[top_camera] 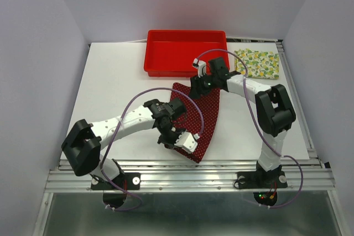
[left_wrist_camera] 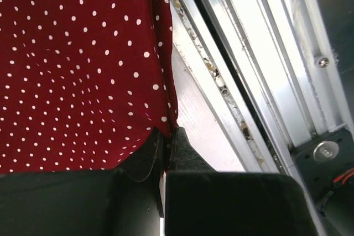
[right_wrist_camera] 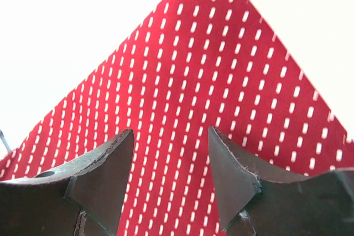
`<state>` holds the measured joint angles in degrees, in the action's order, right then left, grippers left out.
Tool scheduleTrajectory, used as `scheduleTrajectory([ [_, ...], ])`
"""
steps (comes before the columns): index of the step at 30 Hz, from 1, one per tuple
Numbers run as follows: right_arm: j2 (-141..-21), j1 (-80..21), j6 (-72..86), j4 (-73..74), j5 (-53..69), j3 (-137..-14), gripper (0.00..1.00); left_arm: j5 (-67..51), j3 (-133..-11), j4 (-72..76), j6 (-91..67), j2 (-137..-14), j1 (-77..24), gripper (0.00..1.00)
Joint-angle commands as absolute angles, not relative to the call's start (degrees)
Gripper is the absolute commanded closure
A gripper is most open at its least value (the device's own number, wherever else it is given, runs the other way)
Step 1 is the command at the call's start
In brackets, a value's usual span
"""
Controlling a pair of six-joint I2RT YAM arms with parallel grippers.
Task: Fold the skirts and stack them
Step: Fold the skirt
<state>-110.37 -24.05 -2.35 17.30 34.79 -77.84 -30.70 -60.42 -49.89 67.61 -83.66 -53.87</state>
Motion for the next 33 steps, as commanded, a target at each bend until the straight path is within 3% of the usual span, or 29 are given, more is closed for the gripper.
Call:
scheduleTrajectory([
  [1,-114.78,-24.08,3.69,5.98,38.49,-77.34,0.39,-36.55,-64.86,-56.07,66.01,-84.28,-52.30,1.00],
  [8,-119.18,-27.06,1.85,7.65,40.08,-72.96,0.42,-39.02,-73.03,-62.57,66.09,-87.71,-47.64,1.00],
  [20,-111.54,-35.33,1.93,6.50,43.86,-62.76,0.43,-41.21,-80.42,-63.98,65.04,-94.48,-40.78,1.00],
  [27,-106.62,-34.11,1.84,9.76,38.42,-68.37,0.40,-42.89,-79.81,-64.16,65.92,-95.98,-40.34,1.00],
  [33,-109.68,-28.93,-1.30,12.38,34.28,-77.94,0.38,-44.30,-77.17,-64.16,66.09,-95.19,-40.34,1.00],
])
